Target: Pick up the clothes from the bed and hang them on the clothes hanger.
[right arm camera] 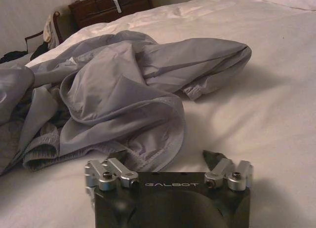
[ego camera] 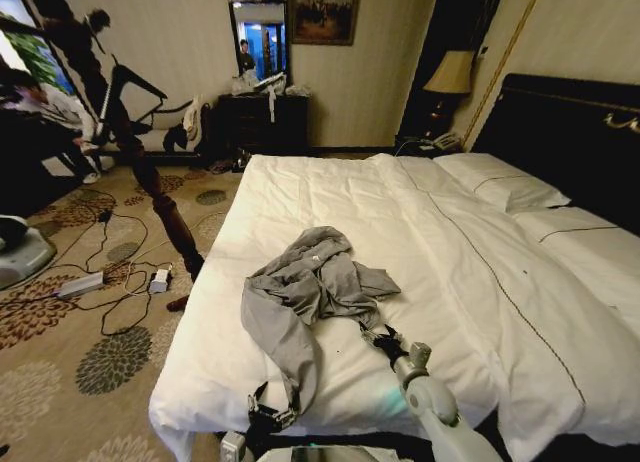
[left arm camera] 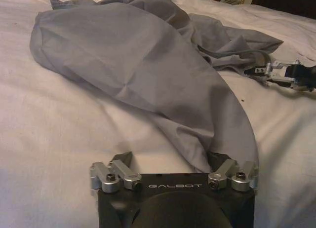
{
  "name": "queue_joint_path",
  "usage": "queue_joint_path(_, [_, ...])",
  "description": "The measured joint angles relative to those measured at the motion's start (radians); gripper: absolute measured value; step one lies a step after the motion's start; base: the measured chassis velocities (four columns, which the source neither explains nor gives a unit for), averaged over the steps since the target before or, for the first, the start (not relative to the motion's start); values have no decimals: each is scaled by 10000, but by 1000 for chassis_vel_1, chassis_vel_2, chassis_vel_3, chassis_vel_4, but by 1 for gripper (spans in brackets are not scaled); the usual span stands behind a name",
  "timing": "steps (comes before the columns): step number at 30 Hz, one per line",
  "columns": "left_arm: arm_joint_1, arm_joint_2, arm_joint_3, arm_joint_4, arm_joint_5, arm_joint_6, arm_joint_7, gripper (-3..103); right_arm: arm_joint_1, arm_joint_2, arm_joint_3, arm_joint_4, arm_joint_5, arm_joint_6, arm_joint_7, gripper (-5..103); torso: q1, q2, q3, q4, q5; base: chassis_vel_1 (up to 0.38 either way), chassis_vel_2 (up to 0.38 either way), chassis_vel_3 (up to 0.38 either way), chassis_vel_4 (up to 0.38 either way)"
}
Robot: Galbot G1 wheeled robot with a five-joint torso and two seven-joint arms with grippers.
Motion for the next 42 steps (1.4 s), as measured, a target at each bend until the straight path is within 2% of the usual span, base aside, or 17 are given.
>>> queue_joint_path(2, [-10, -48, -1, -48, -35, -18, -12, 73, 7, -148, -1, 4, 29, 50, -3, 74, 0, 0, 0, 0, 3, 0, 0, 0, 0])
queue_joint_path(4, [1, -62, -1, -97, -71, -26, -11, 73, -9, -232, 2, 26, 41, 77, -16, 74, 0, 0, 1, -1, 6, 0, 0, 0, 0])
queue_joint_path(5, [40, -66, -2, -168, -152, -32, -4, 62, -42, -416, 7, 86, 76, 119, -49, 63, 0, 0, 0, -4, 7, 0, 0, 0, 0])
queue_joint_path(10, [86, -83, -4, -235, -216, -41, 2, 51, -72, -905, -50, 101, 139, 250, -175, 52, 0, 0, 0, -4, 9, 0, 0, 0, 0])
queue_joint_path(11, [107, -96, -5, -276, -225, -54, 7, 40, -58, -1121, -128, 101, 195, 299, -236, 41, 0, 0, 0, -2, 10, 0, 0, 0, 0])
queue_joint_path(13, [123, -97, -5, -306, -234, -62, 11, 40, -43, -1205, -159, 101, 222, 319, -259, 36, 0, 0, 0, -3, 10, 0, 0, 0, 0])
queue_joint_path(14, [149, -93, -5, -354, -246, -71, 15, 35, -24, -1299, -210, 114, 273, 331, -285, 30, 0, 0, 0, -3, 10, 0, 0, 0, 0])
queue_joint_path(15, [182, -65, -7, -416, -258, -78, 22, 30, -9, -1365, -263, 132, 317, 337, -305, 30, 0, 0, -1, -3, 8, 0, 0, 0, 0])
queue_joint_path(17, [260, -40, -76, -493, -301, -84, 33, 19, -4, -1425, -343, 165, 365, 342, -329, 20, 0, -1, 0, -1, -6, 0, 0, 0, 0])
queue_joint_path(19, [308, -38, -130, -522, -321, -87, 38, 19, -6, -1435, -390, 178, 384, 345, -341, 14, 0, 0, -1, 1, -14, 0, 0, 0, 0])
queue_joint_path(20, [327, -39, -152, -532, -325, -88, 41, 14, -7, -1435, -414, 185, 393, 345, -344, 14, 0, 0, -1, 2, -16, 0, 0, 0, 0])
queue_joint_path(21, [396, -44, -240, -555, -343, -108, 59, 8, -9, -1410, -511, 202, 441, 346, -349, 4, 0, 0, -1, 5, -23, 0, 0, 0, 0])
queue_joint_path(24, [448, -25, -319, -591, -355, -120, 67, 1, -6, -1337, -616, 203, 463, 346, -350, 2, 0, 0, -1, 4, -12, 0, 0, 0, 0])
queue_joint_path(31, [769, 234, -852, -999, -503, -288, 80, 0, -190, -1299, -567, 483, 529, 345, -319, 0, 0, 0, -1, 2, -1, 0, 0, 0, 0])
queue_joint_path(33, [1341, 635, -1954, -1961, -1144, -424, 79, 0, -1110, -2020, 86, 1344, 866, 319, -224, 0, 0, 0, -1, -2, 1, 0, 0, 0, 0])
queue_joint_path(37, [1793, 634, -2665, -2501, -1487, -479, 167, 0, -1933, -2445, 610, 1995, 1171, 234, -130, 0, 0, 0, -1, -2, 3, 0, 0, 0, 0])
queue_joint_path(42, [2874, 506, -3391, -2876, -1580, -927, 392, 0, -3350, -2786, 1233, 2812, 972, 205, -116, 0, 0, 0, -1, -2, 2, 0, 0, 0, 0])
